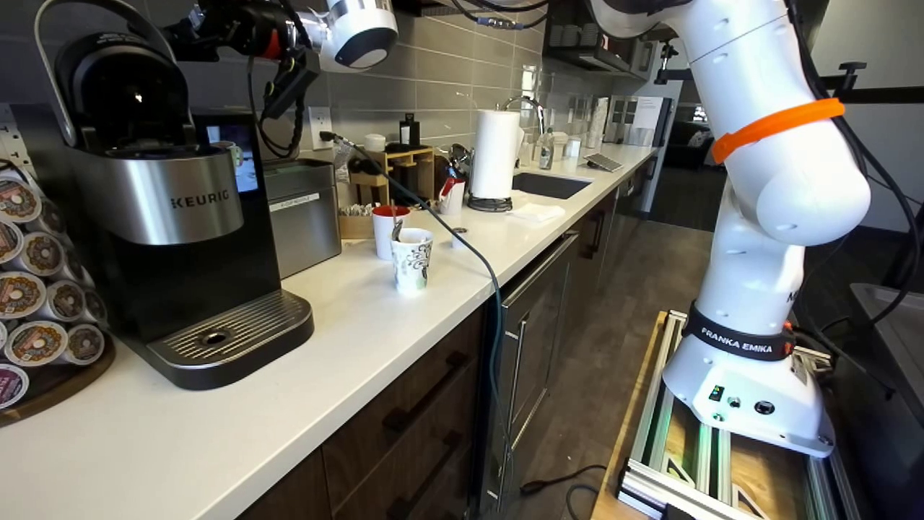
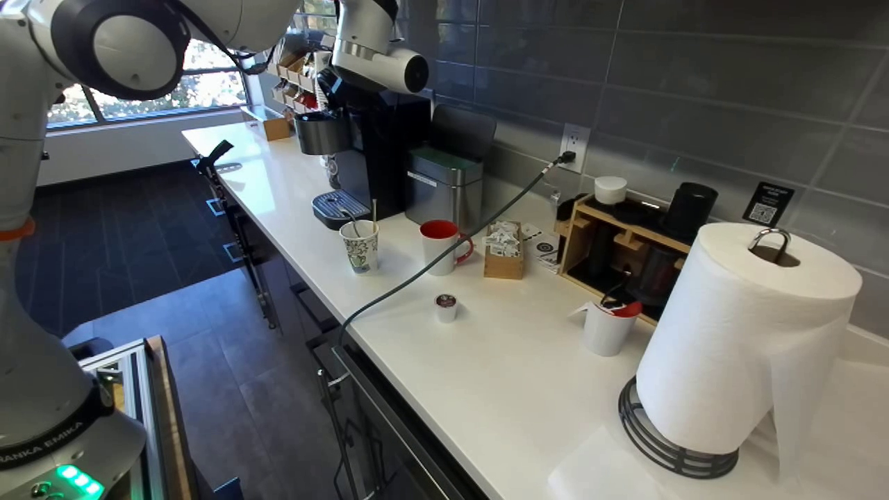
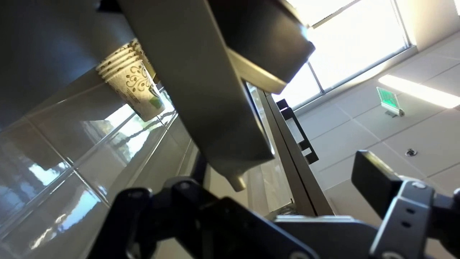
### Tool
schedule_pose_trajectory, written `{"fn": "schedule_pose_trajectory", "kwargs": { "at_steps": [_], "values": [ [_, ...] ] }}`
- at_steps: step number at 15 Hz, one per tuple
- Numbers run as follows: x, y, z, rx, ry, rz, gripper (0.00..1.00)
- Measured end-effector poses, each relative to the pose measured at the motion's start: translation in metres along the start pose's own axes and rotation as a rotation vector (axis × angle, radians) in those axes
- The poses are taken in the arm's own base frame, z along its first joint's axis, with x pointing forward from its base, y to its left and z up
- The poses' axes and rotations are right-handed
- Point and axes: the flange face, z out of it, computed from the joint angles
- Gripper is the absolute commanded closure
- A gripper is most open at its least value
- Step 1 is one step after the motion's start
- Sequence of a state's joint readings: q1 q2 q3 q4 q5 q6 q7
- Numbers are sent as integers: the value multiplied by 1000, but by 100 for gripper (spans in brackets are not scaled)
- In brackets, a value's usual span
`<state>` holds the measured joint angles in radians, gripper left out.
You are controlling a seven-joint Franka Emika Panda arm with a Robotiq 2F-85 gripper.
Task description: Close the lid of the coffee maker
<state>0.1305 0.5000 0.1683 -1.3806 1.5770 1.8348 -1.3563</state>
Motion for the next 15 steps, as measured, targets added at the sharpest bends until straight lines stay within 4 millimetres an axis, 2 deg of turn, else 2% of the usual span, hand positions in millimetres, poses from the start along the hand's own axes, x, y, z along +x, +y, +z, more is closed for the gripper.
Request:
{"fn": "schedule_pose_trajectory", "kwargs": {
  "at_steps": [3, 8, 11, 15],
  "values": [
    [-2, -9, 2, 36, -13, 5, 0],
    [-17, -37, 14, 103, -50, 33, 0],
    [-34, -53, 20, 110, -74, 64, 0],
    [-68, -68, 24, 110, -118, 125, 0]
  ]
}}
